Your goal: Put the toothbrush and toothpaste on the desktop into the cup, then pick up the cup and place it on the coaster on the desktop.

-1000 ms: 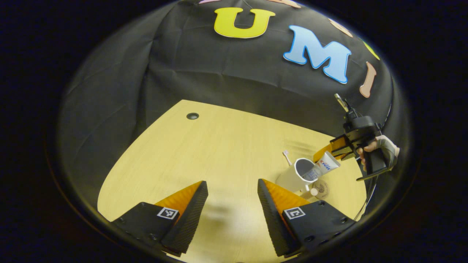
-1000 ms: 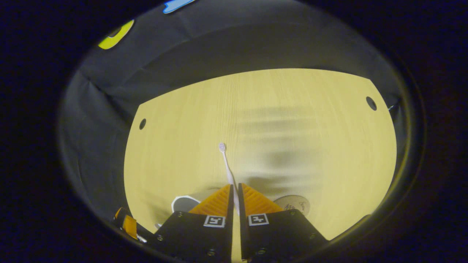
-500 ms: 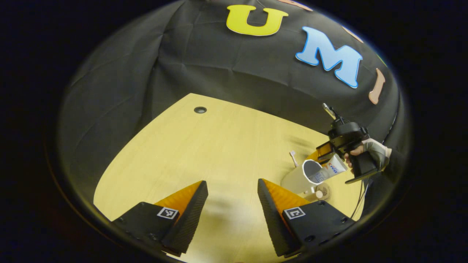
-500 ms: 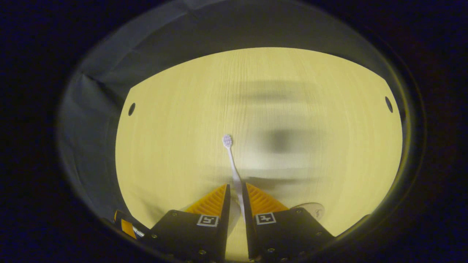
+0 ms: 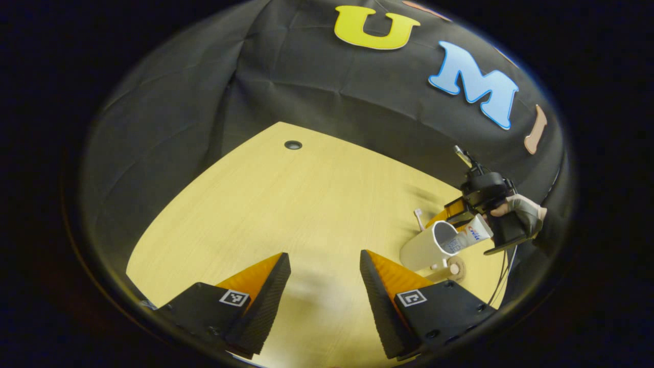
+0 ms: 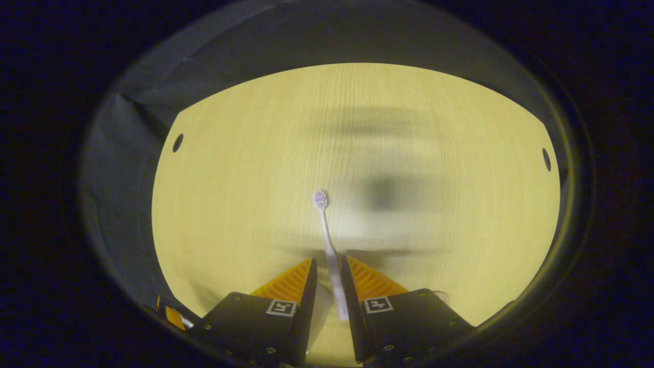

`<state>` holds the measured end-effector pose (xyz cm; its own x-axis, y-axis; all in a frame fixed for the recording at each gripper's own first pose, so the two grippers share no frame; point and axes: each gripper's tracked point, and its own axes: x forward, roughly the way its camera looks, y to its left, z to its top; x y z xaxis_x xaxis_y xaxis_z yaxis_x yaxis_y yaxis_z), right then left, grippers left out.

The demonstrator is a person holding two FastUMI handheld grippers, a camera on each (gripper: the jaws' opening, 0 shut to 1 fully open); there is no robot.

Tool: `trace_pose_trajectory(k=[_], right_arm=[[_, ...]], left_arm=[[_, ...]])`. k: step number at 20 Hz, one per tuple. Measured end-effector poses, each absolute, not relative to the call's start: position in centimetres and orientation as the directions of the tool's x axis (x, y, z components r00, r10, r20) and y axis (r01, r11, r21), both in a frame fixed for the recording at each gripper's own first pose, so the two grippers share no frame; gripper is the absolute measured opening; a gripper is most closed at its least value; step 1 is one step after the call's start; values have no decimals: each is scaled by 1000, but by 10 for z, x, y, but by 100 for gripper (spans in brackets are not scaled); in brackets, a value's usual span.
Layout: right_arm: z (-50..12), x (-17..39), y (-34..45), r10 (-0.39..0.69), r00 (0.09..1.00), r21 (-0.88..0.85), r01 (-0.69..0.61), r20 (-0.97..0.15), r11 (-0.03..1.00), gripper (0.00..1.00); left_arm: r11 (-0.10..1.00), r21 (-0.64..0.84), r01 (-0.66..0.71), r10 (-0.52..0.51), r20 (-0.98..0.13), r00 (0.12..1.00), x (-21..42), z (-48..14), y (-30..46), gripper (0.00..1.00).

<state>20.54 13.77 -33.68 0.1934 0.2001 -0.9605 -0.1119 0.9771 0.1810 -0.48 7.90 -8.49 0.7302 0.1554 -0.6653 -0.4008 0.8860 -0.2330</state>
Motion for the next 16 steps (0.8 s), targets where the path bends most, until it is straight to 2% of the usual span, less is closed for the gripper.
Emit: trace_pose_trajectory(k=[1,2,3,4,9,10,11,12,13,14,15,16], right_arm=[[-339,206,137,199,187,182,-104,-962,978,39],[-341,206,137,196,180,180,-102,-964,978,35],[-344,208,136,188,175,173,-101,-966,980,31],[-347,208,136,181,169,166,-102,-969,981,35],[-355,201,126,120,147,101,-129,-982,986,32],[-348,217,129,144,175,124,-123,-974,985,22],[-350,210,123,122,166,104,-115,-979,988,8],[-349,210,119,119,163,103,-104,-979,989,8],[-350,208,117,123,161,109,-98,-979,989,8],[-348,209,117,127,164,112,-95,-978,989,9],[-345,211,119,140,174,126,-93,-975,988,9],[-337,215,121,162,193,147,-87,-968,985,8]], left_arm=[[882,-237,-407,156,-669,727,-5,-84,77,89],[880,-240,-411,156,-671,725,-5,-84,76,89],[878,-241,-412,154,-674,723,-5,-84,74,84],[879,-240,-413,154,-677,720,-6,-85,73,89],[877,-239,-417,152,-685,712,-4,-88,73,89],[877,-241,-416,150,-686,712,-4,-88,72,89],[877,-243,-415,147,-686,713,-3,-87,72,89],[877,-244,-414,144,-689,711,-3,-87,70,92],[879,-244,-410,141,-690,710,-4,-87,68,89],[881,-241,-406,138,-690,710,-3,-87,67,91],[884,-240,-400,135,-688,713,-3,-87,67,88],[887,-240,-395,132,-687,715,-2,-89,66,89]])
